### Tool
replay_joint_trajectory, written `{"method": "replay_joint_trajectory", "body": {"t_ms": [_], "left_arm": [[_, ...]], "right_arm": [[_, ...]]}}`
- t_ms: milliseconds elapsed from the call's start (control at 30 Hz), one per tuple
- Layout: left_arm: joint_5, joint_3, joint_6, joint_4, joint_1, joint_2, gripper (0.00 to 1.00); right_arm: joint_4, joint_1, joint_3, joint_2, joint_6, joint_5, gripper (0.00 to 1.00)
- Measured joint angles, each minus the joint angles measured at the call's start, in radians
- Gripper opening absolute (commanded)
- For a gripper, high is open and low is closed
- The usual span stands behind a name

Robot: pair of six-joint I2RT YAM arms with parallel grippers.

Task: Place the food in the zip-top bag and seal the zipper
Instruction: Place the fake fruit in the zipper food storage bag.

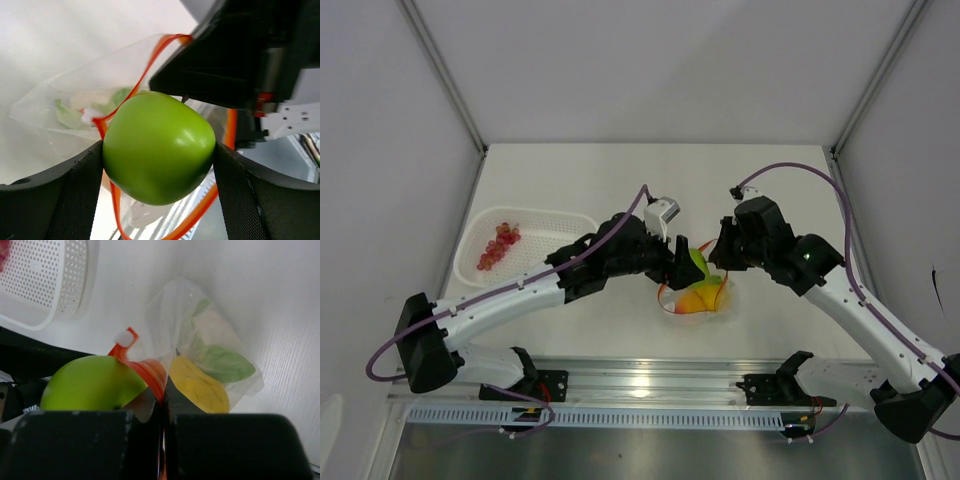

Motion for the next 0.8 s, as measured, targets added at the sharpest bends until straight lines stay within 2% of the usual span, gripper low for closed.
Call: {"method": "replay_joint_trajectory", "body": {"t_ms": [133, 167, 267, 367, 433, 533, 600, 667, 800], "left_arm": [[-0.046, 0.0, 0.018, -0.032, -0.01, 0.029, 0.21], [-0.057, 0.001, 0.023, -0.036, -0.013, 0.035, 0.33], [-0.097, 0.016, 0.026, -0.066, -0.023, 0.05, 0.5], [-0.143, 0.025, 0.026, -0.09, -0.027, 0.055, 0.6], [-0.174, 0.026, 0.029, -0.099, -0.032, 0.055, 0.61], [-0.214, 0.028, 0.051, -0.114, -0.053, 0.055, 0.69], [-0.234, 0.036, 0.062, -0.132, -0.074, 0.055, 0.96], [-0.249, 0.047, 0.075, -0.142, -0.091, 0.055, 0.99], [-0.275, 0.063, 0.08, -0.148, -0.102, 0.053, 0.99]], "right_arm": [[0.0, 0.0, 0.001, -0.002, 0.004, -0.008, 0.0], [0.0, 0.0, 0.001, -0.003, 0.004, -0.008, 0.0], [-0.001, 0.0, 0.001, -0.005, 0.005, -0.011, 0.0], [-0.001, 0.0, 0.002, -0.008, 0.005, -0.011, 0.0], [-0.002, 0.0, 0.002, -0.011, 0.005, -0.011, 0.0], [-0.005, 0.0, 0.002, -0.015, 0.005, -0.011, 0.0], [-0.006, 0.0, 0.002, -0.016, 0.006, -0.011, 0.0], [-0.007, 0.0, 0.002, -0.017, 0.007, -0.011, 0.0], [-0.008, 0.0, 0.002, -0.021, 0.007, -0.011, 0.0]]}}
